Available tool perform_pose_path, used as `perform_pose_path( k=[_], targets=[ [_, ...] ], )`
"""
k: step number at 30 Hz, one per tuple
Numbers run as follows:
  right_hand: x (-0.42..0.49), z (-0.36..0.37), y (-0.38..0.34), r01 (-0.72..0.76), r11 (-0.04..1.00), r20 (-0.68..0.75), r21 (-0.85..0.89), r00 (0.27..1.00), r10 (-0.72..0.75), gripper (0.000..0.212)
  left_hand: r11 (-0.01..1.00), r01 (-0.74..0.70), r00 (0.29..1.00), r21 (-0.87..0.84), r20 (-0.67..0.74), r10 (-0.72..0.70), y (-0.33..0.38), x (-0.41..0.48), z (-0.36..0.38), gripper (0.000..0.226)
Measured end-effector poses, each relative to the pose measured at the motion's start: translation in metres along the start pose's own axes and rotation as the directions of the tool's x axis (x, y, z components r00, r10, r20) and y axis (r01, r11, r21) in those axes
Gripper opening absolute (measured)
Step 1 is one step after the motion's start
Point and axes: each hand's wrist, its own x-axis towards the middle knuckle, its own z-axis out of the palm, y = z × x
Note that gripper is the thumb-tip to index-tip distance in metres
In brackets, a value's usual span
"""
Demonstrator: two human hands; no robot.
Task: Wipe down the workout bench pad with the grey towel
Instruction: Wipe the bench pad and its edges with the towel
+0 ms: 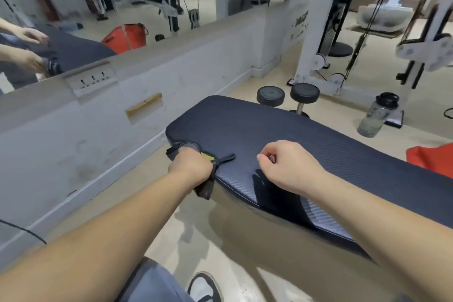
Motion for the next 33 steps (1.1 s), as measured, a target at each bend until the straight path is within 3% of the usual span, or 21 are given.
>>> perform_pose_path(
  k=[2, 7, 11, 15, 17, 21, 24, 26, 29, 31, 33],
  targets=[
    [-0.019, -0.010, 0.017, -0.062, 0.997, 0.010, 0.034, 0.998, 0.062, 0.027, 0.986, 0.054, 0.998, -0.157, 0.020, -0.051, 0.001, -0.015, 0.016, 0.059],
    [-0.065, -0.030, 0.054, -0.180, 0.976, 0.053, 0.123, 0.983, 0.175, 0.035, 0.916, 0.156, 0.982, -0.369, -0.045, -0.185, -0.019, -0.036, 0.077, 0.083],
    [-0.110, -0.036, 0.076, -0.277, 0.944, 0.113, 0.180, 0.959, 0.260, 0.039, 0.833, 0.209, 0.966, -0.513, -0.026, -0.258, 0.012, -0.147, 0.110, 0.063],
    [-0.160, -0.026, 0.103, -0.443, 0.851, 0.121, 0.283, 0.896, 0.426, 0.033, 0.771, 0.255, 0.967, -0.583, 0.151, -0.206, 0.037, -0.217, 0.180, 0.061],
    [-0.190, -0.023, 0.123, -0.520, 0.735, 0.043, 0.435, 0.827, 0.560, 0.028, 0.761, 0.285, 0.957, -0.583, 0.219, -0.191, 0.056, -0.248, 0.209, 0.061],
    [-0.243, -0.028, 0.166, -0.545, 0.420, -0.026, 0.725, 0.588, 0.808, 0.018, 0.779, 0.312, 0.933, -0.544, 0.331, -0.143, 0.076, -0.295, 0.241, 0.056],
    [-0.278, -0.032, 0.187, -0.566, 0.236, 0.057, 0.790, 0.450, 0.891, 0.023, 0.798, 0.339, 0.890, -0.499, 0.445, -0.100, 0.079, -0.316, 0.262, 0.055],
    [-0.300, -0.031, 0.192, -0.558, 0.084, 0.176, 0.826, 0.397, 0.901, 0.040, 0.807, 0.362, 0.843, -0.466, 0.533, -0.070, 0.084, -0.335, 0.276, 0.053],
    [-0.328, -0.032, 0.197, -0.421, -0.077, 0.234, 0.904, 0.336, 0.913, 0.059, 0.804, 0.402, 0.759, -0.438, 0.651, -0.025, 0.096, -0.370, 0.290, 0.033],
    [-0.342, -0.038, 0.201, -0.272, -0.108, 0.187, 0.956, 0.283, 0.941, 0.060, 0.821, 0.412, 0.687, -0.394, 0.727, 0.004, 0.107, -0.394, 0.293, 0.027],
    [-0.353, -0.048, 0.205, -0.154, -0.091, 0.118, 0.984, 0.180, 0.976, 0.052, 0.846, 0.422, 0.580, -0.325, 0.815, 0.024, 0.120, -0.415, 0.298, 0.025]
  ],
)
